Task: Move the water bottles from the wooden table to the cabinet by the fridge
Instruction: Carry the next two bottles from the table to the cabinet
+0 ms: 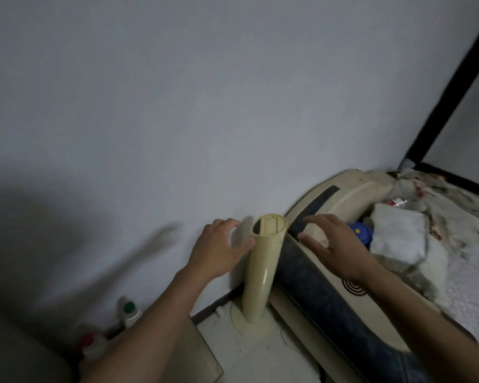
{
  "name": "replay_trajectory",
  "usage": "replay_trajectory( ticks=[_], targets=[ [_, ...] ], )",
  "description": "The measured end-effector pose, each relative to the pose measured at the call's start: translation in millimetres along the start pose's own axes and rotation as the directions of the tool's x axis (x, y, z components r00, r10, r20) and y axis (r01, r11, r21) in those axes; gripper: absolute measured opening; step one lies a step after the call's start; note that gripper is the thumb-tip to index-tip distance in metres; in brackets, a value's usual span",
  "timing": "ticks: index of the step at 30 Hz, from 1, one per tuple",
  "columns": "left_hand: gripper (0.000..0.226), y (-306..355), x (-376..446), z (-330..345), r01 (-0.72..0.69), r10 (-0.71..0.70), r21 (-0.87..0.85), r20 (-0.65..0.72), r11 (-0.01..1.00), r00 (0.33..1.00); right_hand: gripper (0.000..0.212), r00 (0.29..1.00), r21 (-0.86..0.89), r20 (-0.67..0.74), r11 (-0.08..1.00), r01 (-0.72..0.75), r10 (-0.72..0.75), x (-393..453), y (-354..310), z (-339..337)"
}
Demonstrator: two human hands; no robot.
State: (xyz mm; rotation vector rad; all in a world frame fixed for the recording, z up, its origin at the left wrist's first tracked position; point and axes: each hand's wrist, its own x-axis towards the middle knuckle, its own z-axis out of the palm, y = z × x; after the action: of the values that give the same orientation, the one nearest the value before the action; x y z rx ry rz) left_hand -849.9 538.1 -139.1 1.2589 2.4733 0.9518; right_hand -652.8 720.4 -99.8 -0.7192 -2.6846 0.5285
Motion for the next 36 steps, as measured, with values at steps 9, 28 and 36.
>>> replay_trajectory(
  ticks=[9,28,36],
  targets=[
    [0.066,141.0,-13.1,83.7,-0.136,0.134,0.006,0.103,0.991,0.986,0.069,0.972,0.042,-0.112,0.978,-0.203,0.207,-117.8,113.5,-73.4],
    [0.065,383.1,11.1,250.7,-0.682,0.676,-0.164,0.418,0.713,0.607,0.055,0.544,0.052,-0.484,0.643,-0.764,0.685,-317.8,205.3,-204.8],
    [0.064,407.7,-10.3,287.2,-0.777,0.811,-0.340,0.471,0.530,0.347,0.057,0.279,0.086,-0.547,0.384,-0.919,0.789,-365.9,149.5,-187.1]
  ],
)
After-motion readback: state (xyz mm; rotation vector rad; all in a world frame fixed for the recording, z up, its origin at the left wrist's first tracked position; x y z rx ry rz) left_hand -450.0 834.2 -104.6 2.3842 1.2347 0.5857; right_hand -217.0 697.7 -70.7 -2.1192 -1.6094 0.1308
